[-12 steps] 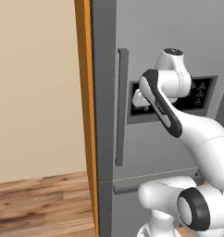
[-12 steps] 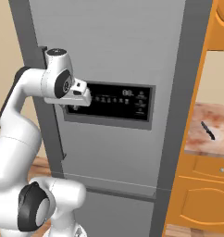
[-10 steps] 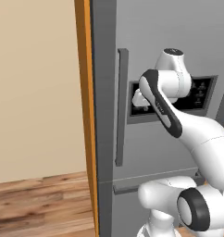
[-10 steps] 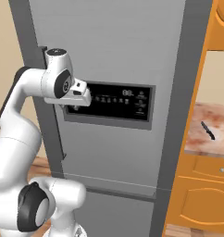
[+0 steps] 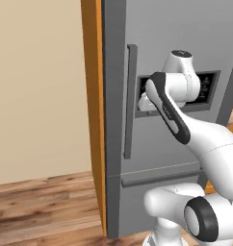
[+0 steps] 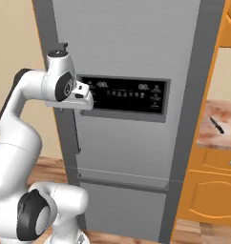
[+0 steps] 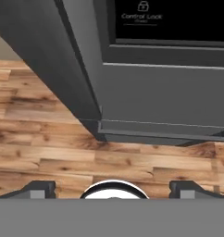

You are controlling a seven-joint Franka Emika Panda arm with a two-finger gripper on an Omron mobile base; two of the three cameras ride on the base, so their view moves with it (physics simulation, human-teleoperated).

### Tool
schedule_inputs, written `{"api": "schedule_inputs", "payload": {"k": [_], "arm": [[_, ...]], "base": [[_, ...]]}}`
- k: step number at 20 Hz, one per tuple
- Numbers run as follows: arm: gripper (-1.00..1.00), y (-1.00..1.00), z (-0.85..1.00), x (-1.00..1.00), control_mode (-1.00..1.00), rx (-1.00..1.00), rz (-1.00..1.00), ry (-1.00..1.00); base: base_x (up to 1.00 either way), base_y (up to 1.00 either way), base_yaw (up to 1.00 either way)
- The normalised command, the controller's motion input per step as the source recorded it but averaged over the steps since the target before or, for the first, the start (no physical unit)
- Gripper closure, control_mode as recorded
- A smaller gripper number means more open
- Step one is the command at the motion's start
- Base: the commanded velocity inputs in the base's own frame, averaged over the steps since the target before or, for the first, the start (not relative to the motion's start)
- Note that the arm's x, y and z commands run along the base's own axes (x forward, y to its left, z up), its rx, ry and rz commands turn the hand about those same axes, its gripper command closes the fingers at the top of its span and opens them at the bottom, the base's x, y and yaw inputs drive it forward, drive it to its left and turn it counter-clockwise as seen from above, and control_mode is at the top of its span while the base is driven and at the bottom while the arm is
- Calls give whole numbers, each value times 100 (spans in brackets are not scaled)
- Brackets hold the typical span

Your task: Retrieve the butter from the fridge and place it on a plate on the dining table. Then retrieve the butter knife by the fridge and place it near the plate.

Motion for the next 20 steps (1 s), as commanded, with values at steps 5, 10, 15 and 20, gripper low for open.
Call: {"api": "schedule_inputs", "payload": {"k": [5,10,15,20], "arm": [[-100,0,0,0,100,0,0,0],[-100,0,0,0,100,0,0,0],[-100,0,0,0,100,0,0,0],[-100,0,0,0,100,0,0,0]], "base": [[-10,49,-12],[-8,15,-22],[-22,35,-35],[-12,43,-26]]}}
